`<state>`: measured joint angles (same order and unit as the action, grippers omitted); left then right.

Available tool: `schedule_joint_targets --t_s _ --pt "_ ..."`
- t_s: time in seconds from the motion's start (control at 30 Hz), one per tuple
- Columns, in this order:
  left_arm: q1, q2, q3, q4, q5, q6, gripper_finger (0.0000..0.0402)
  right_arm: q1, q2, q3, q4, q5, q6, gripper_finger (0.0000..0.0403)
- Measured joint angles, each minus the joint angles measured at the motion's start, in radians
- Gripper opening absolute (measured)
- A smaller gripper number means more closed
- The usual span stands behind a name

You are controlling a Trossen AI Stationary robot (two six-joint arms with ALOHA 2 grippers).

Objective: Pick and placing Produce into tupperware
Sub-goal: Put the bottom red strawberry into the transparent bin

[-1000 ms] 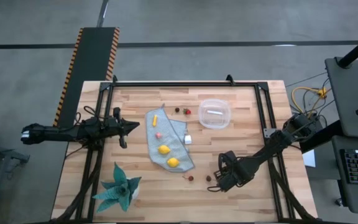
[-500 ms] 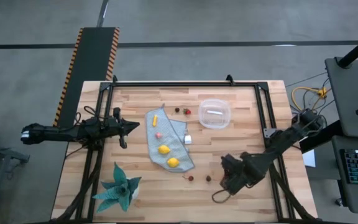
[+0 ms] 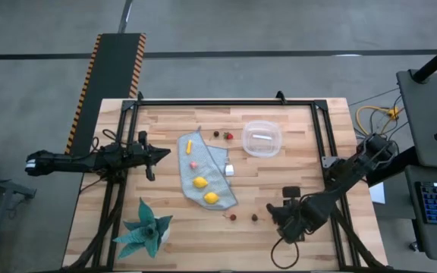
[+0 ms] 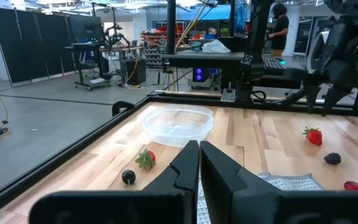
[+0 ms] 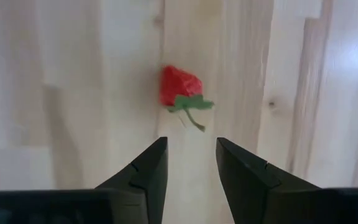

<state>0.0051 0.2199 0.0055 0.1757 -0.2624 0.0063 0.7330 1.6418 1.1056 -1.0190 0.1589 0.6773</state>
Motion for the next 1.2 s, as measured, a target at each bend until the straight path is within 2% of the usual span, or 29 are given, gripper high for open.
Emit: schedule_joint_targets --t_s 0.6,1.2 --pt "0.000 0.000 0.000 -0.001 0.000 0.000 0.0000 0.000 0.089 -0.031 0.038 0.037 -0.060 0.0128" --pt "0.000 0.002 0.000 -0.001 0.000 0.000 0.0000 -0.007 0.098 -0.065 0.126 0.054 -0.061 0.0128"
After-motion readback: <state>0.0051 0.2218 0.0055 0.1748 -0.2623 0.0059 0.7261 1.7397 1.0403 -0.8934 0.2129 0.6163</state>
